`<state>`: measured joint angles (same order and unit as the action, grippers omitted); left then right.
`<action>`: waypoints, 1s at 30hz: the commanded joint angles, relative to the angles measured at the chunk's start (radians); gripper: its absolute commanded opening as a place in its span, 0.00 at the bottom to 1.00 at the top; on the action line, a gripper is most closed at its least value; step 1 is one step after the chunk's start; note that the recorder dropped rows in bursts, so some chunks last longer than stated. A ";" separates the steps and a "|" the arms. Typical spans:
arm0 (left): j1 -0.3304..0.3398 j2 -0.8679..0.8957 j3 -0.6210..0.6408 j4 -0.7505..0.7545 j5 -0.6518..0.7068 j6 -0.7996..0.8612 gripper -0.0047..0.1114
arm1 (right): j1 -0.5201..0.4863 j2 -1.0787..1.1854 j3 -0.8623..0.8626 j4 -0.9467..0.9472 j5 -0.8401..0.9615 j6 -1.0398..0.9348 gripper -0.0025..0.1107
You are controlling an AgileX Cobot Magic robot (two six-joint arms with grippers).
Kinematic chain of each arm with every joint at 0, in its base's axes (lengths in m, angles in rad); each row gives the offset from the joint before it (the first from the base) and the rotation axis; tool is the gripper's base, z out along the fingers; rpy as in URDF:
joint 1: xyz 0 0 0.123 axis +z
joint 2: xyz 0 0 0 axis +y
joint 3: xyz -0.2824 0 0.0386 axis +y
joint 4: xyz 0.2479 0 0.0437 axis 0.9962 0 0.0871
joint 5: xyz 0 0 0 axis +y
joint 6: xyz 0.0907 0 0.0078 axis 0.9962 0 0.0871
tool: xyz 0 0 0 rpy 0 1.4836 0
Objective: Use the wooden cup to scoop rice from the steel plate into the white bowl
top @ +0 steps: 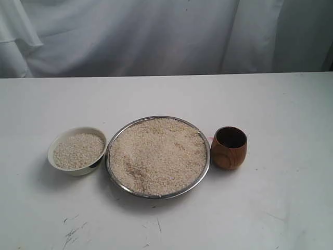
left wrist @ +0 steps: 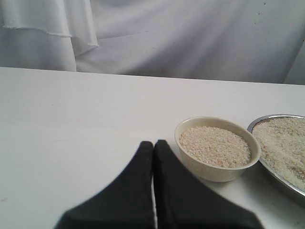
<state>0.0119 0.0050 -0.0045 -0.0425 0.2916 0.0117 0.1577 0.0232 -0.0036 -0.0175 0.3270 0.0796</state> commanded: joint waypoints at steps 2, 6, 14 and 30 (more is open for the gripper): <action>-0.002 -0.005 0.005 -0.001 -0.006 -0.003 0.04 | -0.008 -0.008 0.004 0.006 0.000 0.002 0.02; -0.002 -0.005 0.005 -0.001 -0.006 -0.003 0.04 | -0.008 -0.008 0.004 0.006 0.000 0.002 0.02; -0.002 -0.005 0.005 -0.001 -0.006 -0.003 0.04 | -0.008 -0.008 0.004 0.006 0.000 0.002 0.02; -0.002 -0.005 0.005 -0.001 -0.006 -0.003 0.04 | -0.008 0.253 -0.283 0.404 -0.844 -0.211 0.02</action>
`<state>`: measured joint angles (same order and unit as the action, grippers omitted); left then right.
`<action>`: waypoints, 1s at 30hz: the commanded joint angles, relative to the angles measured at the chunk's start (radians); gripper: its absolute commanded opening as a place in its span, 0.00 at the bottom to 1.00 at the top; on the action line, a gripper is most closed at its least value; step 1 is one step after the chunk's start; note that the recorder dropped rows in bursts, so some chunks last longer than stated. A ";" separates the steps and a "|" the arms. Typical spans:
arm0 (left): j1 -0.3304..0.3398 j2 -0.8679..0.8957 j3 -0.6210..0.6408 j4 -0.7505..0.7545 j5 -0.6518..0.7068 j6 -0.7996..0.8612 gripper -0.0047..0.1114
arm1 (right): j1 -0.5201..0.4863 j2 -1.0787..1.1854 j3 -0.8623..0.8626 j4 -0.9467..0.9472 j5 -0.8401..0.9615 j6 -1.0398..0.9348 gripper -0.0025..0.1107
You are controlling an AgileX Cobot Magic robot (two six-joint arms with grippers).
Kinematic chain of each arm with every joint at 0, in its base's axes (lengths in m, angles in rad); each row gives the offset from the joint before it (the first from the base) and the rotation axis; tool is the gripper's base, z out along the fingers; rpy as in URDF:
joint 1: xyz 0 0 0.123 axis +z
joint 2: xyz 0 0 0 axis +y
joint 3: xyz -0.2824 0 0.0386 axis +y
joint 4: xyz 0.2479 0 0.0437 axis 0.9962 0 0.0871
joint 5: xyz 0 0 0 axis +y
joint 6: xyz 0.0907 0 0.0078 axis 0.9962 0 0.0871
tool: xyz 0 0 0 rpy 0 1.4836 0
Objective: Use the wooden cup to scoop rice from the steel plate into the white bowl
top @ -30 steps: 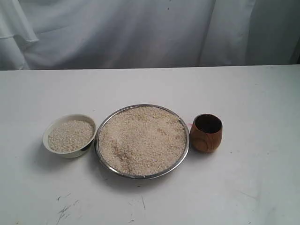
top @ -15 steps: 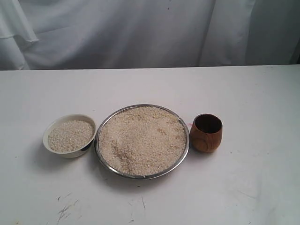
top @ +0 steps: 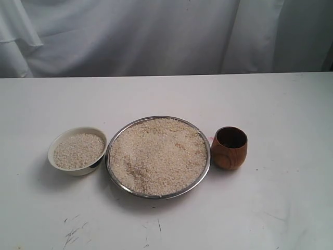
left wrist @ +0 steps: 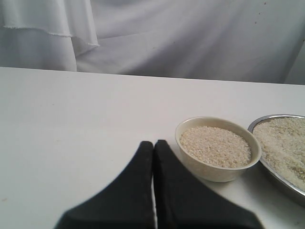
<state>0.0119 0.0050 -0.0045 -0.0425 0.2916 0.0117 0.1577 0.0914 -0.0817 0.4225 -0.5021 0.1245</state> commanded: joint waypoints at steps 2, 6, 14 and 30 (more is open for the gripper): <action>-0.002 -0.005 0.005 -0.001 -0.006 -0.003 0.04 | -0.008 0.428 -0.393 -0.135 0.003 -0.353 0.02; -0.002 -0.005 0.005 -0.001 -0.006 -0.003 0.04 | -0.008 0.794 -0.569 -0.395 -0.021 -0.238 0.02; -0.002 -0.005 0.005 -0.001 -0.006 -0.003 0.04 | -0.008 1.117 -0.350 -0.699 -0.323 0.009 0.02; -0.002 -0.005 0.005 -0.001 -0.006 -0.003 0.04 | -0.008 1.505 -0.040 -0.878 -0.719 0.038 0.02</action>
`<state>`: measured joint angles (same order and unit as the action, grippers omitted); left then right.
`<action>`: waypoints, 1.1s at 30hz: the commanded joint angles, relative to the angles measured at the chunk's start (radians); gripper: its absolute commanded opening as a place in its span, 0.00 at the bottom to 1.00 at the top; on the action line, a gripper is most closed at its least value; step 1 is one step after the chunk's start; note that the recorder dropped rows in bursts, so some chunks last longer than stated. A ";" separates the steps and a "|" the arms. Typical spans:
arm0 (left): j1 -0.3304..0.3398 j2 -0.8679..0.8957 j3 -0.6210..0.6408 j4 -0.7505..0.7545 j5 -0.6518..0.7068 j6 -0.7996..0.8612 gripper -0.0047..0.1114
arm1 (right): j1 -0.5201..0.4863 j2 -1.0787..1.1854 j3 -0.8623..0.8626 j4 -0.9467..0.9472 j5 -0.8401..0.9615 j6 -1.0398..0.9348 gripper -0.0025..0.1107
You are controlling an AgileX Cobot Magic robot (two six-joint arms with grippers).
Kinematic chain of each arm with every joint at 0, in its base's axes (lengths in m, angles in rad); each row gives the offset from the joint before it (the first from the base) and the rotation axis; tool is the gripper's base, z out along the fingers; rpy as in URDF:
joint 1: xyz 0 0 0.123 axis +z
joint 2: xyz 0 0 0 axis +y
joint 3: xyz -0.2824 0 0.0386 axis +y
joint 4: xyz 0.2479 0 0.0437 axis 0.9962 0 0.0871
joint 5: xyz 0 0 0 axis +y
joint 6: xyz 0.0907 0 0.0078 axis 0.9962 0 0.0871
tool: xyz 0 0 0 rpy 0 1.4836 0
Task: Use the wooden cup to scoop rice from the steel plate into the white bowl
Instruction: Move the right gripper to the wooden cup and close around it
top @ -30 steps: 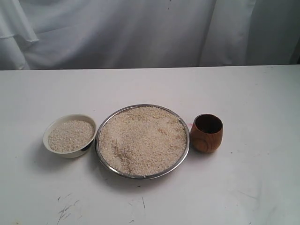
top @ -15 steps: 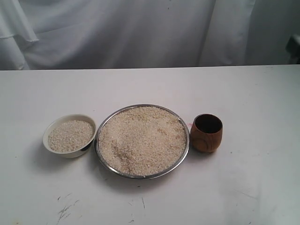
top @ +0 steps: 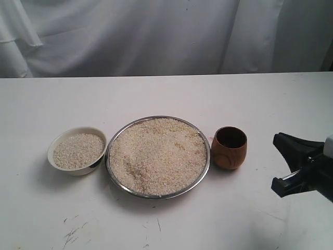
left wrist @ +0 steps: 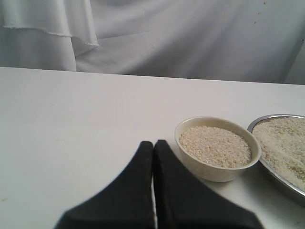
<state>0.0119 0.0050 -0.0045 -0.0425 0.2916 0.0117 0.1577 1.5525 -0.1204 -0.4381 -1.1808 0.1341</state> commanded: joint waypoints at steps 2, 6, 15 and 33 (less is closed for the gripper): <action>-0.002 -0.005 0.005 -0.001 -0.006 -0.003 0.04 | -0.008 0.059 -0.001 -0.070 -0.040 0.011 0.02; -0.002 -0.005 0.005 -0.001 -0.006 -0.003 0.04 | -0.008 0.066 -0.002 -0.122 0.007 -0.073 0.05; -0.002 -0.005 0.005 -0.001 -0.006 -0.003 0.04 | -0.008 0.066 -0.112 -0.151 0.189 0.022 0.75; -0.002 -0.005 0.005 -0.001 -0.006 -0.003 0.04 | -0.057 0.481 -0.226 -0.234 -0.040 -0.189 0.95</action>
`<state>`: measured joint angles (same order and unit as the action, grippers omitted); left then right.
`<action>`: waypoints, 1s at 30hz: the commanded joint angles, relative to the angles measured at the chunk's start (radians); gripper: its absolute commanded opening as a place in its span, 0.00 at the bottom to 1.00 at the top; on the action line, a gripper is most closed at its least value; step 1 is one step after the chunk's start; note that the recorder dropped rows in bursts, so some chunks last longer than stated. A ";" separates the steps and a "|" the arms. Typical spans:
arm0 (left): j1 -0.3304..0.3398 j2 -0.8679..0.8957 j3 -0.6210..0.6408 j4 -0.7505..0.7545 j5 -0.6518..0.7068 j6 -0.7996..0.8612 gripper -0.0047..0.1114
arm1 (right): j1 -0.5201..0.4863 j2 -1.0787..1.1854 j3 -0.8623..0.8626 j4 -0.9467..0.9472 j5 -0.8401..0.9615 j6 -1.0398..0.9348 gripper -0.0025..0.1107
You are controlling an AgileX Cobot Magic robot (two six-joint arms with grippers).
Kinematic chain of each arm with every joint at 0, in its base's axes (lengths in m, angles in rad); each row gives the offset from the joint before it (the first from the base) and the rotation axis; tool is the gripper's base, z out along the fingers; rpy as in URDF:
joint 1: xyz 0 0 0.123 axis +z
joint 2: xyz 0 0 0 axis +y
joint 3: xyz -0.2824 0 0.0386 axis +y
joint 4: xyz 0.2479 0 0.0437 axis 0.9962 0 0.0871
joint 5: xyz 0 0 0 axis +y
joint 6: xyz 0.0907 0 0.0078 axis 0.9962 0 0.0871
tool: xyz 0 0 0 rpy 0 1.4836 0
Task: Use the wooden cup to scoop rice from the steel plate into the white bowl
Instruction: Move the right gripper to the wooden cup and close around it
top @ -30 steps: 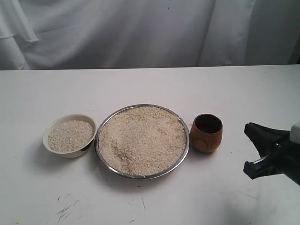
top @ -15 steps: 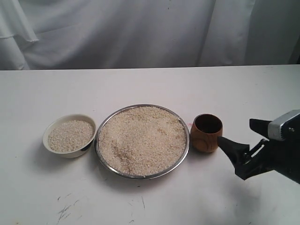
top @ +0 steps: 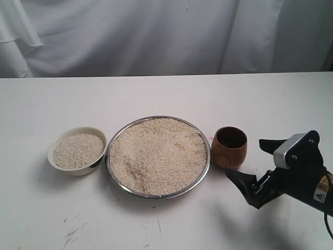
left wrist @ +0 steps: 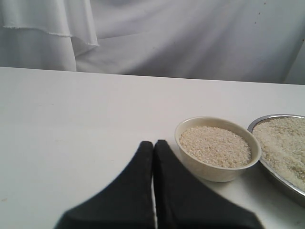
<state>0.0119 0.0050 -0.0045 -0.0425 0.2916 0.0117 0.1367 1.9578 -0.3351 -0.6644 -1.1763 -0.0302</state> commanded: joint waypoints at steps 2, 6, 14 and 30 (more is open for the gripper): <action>-0.002 -0.005 0.005 -0.001 -0.006 -0.003 0.04 | -0.046 0.102 -0.035 -0.037 -0.045 -0.025 0.95; -0.002 -0.005 0.005 -0.001 -0.006 -0.003 0.04 | -0.048 0.143 -0.101 -0.097 -0.045 -0.005 0.95; -0.002 -0.005 0.005 -0.001 -0.006 -0.003 0.04 | -0.048 0.235 -0.232 -0.194 -0.045 0.091 0.95; -0.002 -0.005 0.005 -0.001 -0.006 -0.003 0.04 | -0.048 0.309 -0.322 -0.243 -0.045 0.138 0.89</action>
<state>0.0119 0.0050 -0.0045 -0.0425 0.2916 0.0117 0.0927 2.2663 -0.6528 -0.8923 -1.2079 0.1047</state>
